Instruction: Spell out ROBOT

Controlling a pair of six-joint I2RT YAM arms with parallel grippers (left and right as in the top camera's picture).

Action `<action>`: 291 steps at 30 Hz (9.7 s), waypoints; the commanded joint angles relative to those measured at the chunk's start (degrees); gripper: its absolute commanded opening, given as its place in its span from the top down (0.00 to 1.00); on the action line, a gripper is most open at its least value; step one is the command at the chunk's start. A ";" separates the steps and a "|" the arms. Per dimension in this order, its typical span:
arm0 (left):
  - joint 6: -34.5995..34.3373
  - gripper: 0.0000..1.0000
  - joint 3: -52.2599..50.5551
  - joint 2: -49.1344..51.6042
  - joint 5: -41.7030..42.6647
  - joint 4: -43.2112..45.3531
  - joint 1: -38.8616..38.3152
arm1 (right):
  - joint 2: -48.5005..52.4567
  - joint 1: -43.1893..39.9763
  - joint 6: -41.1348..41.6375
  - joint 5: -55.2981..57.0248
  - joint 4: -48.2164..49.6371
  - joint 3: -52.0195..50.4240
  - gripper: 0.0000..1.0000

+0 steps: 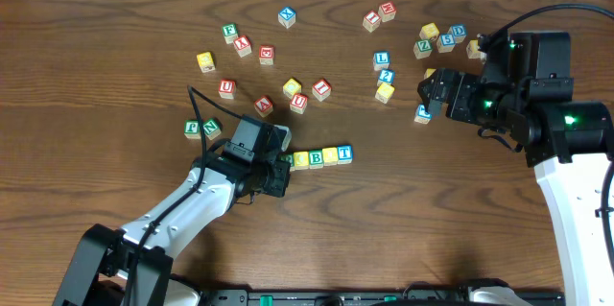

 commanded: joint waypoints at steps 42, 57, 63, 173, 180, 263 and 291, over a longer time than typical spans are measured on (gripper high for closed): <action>3.82 0.93 -0.17 -0.11 -1.99 3.28 -2.80 | -0.22 -0.13 -0.28 -1.05 0.02 -0.11 0.01; 4.04 0.92 -0.17 -0.11 -1.97 4.98 -2.80 | -0.22 -0.13 -0.28 -1.05 0.02 -0.13 0.01; 4.07 0.93 -0.17 -0.11 -1.97 5.60 -2.80 | -0.22 -0.13 -0.28 -1.07 0.02 -0.11 0.01; -3.96 0.93 -0.17 0.61 -11.93 3.91 -2.80 | -0.22 -0.13 -0.35 -1.01 -1.01 -0.13 0.01; -3.96 0.93 -0.17 0.33 -11.93 3.89 -2.80 | -0.22 -0.13 -0.33 -1.01 -1.07 -0.13 0.01; -4.24 0.26 -0.17 -35.63 -28.55 -8.63 -2.73 | 38.69 32.28 -1.53 8.72 19.63 -3.15 0.99; -5.33 0.27 -0.17 -35.63 -28.50 -7.54 -2.75 | 38.69 27.63 1.25 10.62 16.96 -3.15 0.99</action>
